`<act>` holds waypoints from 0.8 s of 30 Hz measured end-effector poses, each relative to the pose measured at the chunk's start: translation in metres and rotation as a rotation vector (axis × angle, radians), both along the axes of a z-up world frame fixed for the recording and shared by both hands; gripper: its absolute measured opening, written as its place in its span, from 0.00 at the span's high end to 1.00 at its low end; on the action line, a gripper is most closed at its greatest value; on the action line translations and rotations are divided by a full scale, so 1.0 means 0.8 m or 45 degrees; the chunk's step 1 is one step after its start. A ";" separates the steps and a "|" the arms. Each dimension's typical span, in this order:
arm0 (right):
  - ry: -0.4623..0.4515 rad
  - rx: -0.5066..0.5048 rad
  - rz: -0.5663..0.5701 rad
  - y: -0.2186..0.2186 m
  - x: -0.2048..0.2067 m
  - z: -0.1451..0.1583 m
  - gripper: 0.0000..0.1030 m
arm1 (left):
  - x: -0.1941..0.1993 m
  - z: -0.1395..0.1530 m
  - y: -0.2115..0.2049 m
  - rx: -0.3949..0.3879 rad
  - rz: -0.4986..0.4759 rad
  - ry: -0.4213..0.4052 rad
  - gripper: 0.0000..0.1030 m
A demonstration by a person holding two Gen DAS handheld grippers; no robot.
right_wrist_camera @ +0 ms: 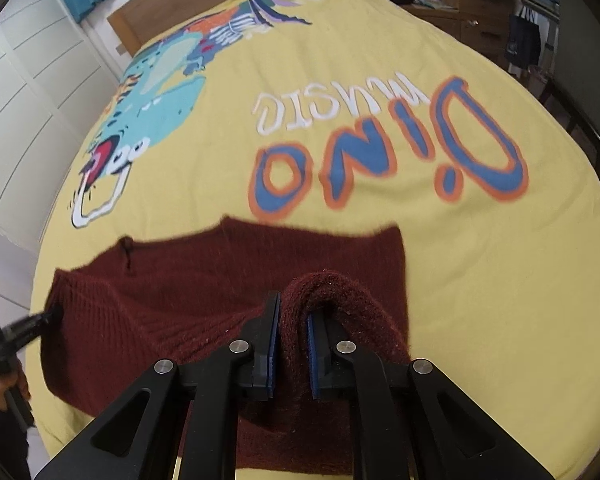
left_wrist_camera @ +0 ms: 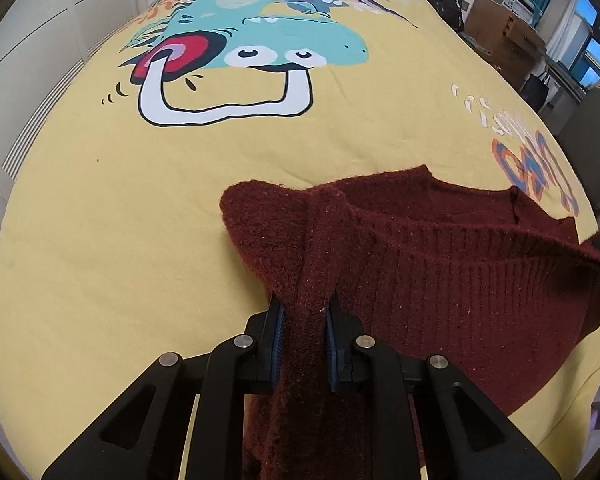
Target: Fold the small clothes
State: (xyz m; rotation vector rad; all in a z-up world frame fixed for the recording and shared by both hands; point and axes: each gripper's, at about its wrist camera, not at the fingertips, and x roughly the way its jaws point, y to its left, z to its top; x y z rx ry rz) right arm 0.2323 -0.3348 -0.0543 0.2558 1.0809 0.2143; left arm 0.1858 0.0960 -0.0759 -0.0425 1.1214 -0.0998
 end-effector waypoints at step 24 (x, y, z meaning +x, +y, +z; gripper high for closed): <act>0.084 -0.099 -0.034 0.010 0.006 -0.022 0.16 | -0.017 0.031 0.007 0.057 0.020 -0.059 0.11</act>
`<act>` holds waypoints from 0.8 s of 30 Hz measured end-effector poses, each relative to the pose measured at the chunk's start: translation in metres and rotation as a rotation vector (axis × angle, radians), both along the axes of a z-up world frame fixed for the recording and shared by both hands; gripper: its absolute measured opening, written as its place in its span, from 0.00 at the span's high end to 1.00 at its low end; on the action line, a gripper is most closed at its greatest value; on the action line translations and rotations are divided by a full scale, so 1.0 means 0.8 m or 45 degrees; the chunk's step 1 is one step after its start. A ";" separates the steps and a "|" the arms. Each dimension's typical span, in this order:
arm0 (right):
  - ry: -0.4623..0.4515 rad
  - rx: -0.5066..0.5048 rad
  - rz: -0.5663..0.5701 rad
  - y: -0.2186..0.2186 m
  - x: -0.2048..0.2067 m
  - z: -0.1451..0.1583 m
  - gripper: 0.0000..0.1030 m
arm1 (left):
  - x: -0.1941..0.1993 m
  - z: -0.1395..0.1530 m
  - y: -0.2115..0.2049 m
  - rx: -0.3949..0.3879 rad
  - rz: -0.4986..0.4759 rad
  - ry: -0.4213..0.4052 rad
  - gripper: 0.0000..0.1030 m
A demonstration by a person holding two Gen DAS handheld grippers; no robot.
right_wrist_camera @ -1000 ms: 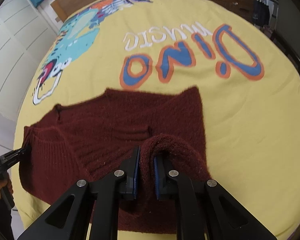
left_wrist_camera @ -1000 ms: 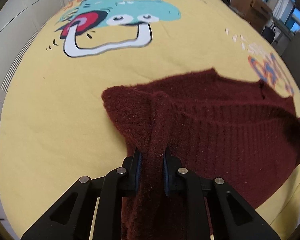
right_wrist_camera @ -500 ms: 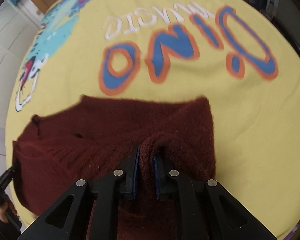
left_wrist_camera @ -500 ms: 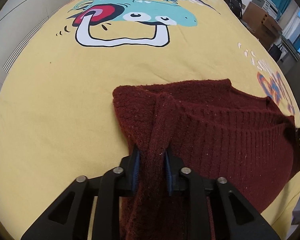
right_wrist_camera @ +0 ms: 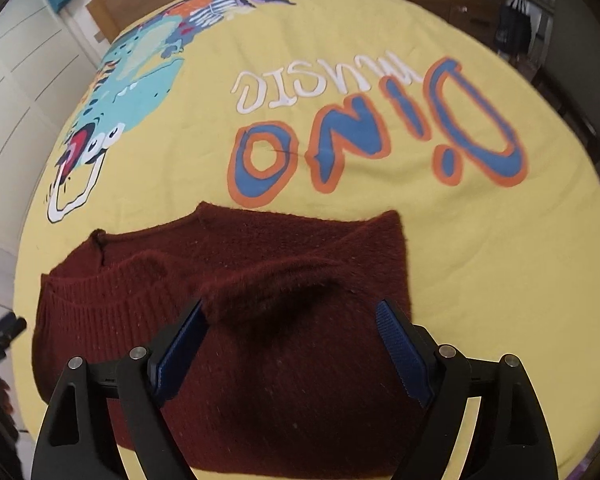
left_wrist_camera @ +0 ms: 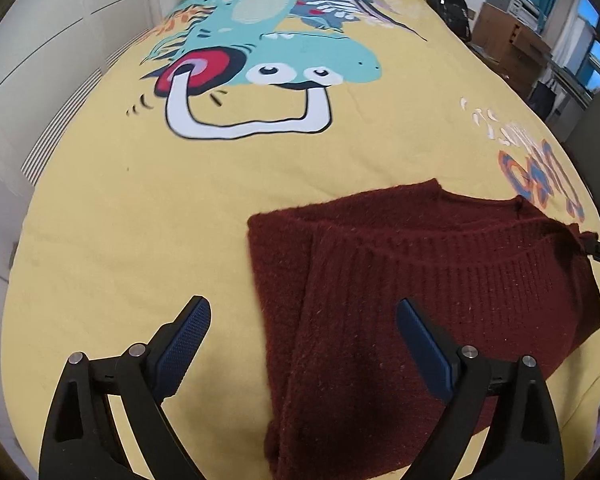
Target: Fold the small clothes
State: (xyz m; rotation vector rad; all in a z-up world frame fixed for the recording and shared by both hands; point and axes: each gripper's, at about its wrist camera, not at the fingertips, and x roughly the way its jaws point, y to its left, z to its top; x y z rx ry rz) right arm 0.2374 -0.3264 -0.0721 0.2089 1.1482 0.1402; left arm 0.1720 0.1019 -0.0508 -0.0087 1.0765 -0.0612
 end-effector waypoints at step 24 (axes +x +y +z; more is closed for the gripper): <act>0.091 -0.155 0.006 -0.040 -0.061 -0.045 0.16 | 0.038 -0.018 -0.004 -0.135 -0.035 0.009 0.85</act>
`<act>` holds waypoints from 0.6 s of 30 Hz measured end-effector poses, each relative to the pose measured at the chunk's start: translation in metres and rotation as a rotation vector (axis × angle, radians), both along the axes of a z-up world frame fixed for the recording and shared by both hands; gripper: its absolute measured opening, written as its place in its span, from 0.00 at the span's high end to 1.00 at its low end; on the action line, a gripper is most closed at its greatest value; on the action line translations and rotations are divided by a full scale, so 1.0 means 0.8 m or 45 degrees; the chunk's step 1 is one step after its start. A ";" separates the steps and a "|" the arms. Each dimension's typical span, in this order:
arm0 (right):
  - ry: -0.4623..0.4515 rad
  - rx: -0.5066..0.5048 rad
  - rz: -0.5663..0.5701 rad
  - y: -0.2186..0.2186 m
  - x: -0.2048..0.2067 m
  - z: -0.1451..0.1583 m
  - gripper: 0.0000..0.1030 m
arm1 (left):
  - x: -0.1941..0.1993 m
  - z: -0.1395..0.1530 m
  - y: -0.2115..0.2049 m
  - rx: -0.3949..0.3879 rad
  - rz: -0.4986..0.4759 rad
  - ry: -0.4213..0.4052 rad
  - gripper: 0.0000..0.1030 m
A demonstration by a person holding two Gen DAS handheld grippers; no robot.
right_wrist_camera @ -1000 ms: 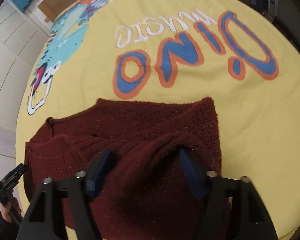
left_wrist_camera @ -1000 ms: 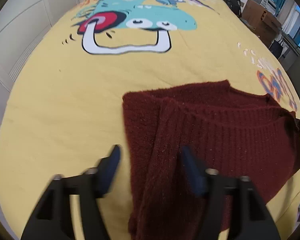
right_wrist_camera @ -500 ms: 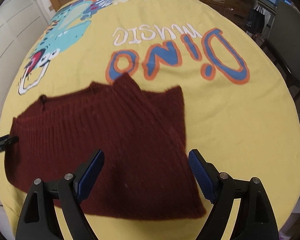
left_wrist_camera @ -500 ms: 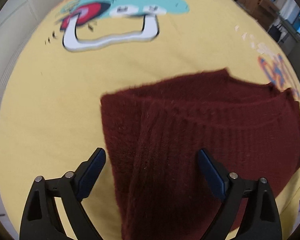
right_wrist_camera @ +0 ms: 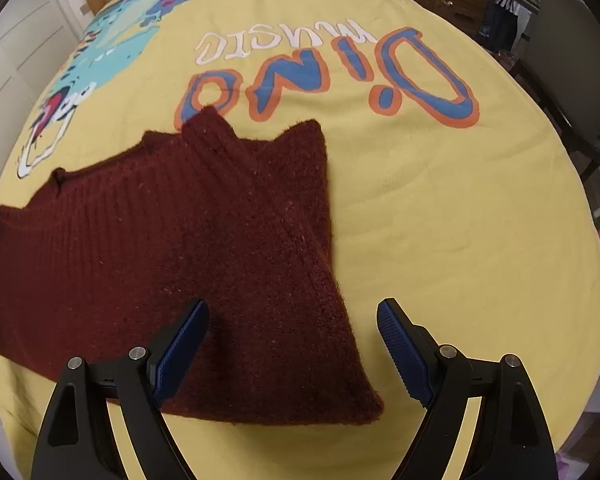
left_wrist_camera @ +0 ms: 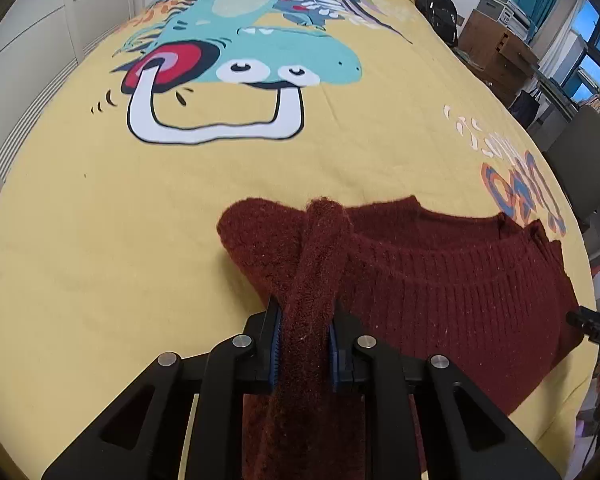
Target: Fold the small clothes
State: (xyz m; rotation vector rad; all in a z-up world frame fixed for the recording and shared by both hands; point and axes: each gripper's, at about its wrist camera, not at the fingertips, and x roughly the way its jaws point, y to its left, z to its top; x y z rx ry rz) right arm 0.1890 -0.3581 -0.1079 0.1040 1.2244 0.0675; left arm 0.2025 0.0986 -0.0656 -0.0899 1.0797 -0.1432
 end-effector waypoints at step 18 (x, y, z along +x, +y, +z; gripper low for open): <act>-0.101 -0.048 0.064 0.035 -0.026 0.020 0.08 | -0.030 0.005 -0.021 0.167 0.034 -0.042 0.05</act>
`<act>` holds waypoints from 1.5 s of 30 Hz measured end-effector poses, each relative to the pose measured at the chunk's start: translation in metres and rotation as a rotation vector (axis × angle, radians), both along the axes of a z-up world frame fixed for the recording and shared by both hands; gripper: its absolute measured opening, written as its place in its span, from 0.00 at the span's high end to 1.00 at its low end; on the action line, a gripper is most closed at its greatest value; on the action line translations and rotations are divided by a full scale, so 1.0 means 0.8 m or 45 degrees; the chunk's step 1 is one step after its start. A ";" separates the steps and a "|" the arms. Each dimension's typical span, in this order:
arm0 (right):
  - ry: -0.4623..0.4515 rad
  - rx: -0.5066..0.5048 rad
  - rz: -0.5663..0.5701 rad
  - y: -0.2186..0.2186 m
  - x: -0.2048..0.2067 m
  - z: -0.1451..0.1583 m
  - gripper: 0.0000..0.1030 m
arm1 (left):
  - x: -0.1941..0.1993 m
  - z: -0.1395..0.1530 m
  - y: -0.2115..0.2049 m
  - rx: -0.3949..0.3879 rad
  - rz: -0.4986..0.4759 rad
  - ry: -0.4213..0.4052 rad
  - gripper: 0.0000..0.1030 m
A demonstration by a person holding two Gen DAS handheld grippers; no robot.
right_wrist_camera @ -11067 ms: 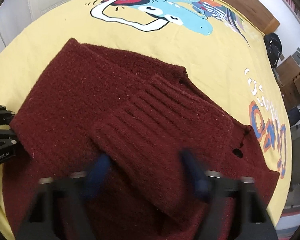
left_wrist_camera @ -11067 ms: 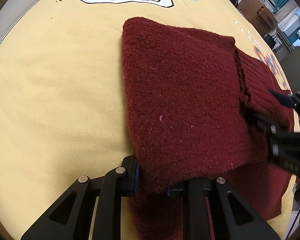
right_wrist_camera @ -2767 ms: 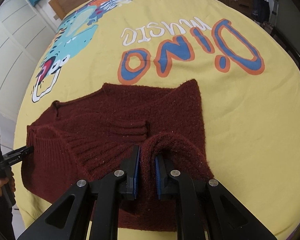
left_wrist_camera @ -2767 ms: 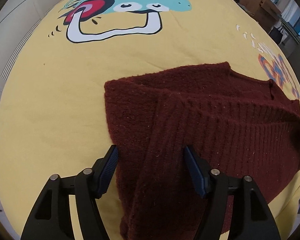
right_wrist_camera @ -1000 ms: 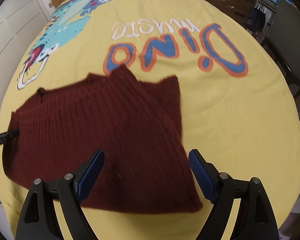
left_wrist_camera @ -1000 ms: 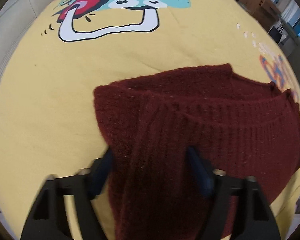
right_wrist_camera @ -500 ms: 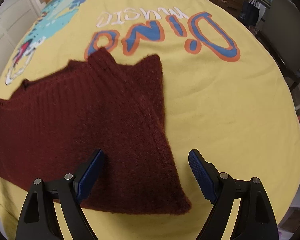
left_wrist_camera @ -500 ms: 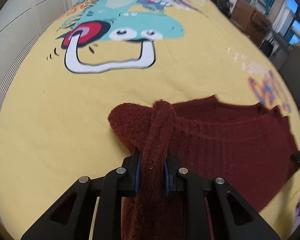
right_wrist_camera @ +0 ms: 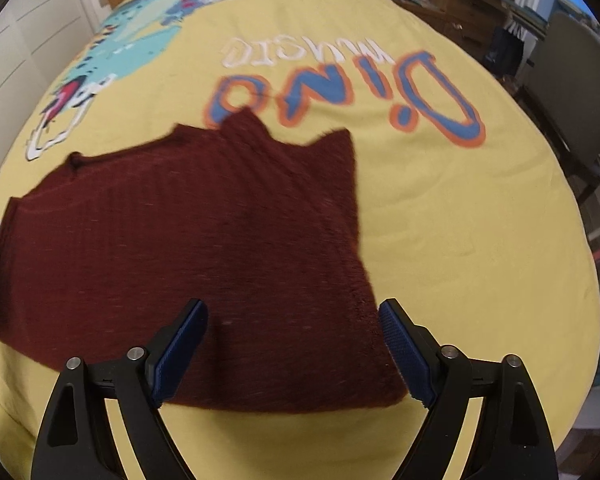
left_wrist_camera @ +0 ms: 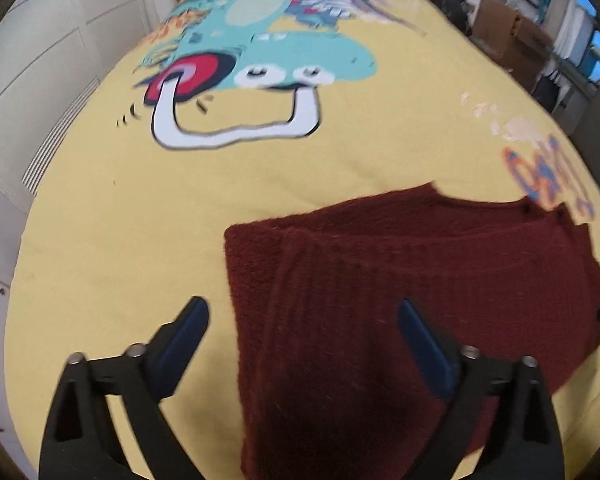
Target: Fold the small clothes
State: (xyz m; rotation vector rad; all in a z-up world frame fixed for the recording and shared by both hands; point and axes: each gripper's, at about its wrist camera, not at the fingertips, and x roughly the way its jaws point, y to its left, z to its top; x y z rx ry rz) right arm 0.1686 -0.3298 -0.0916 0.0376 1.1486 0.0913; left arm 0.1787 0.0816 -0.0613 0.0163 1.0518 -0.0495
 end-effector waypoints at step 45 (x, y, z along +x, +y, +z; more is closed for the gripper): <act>-0.004 0.054 0.014 -0.011 -0.118 -0.020 0.00 | -0.038 -0.110 0.065 -0.403 0.170 0.331 0.01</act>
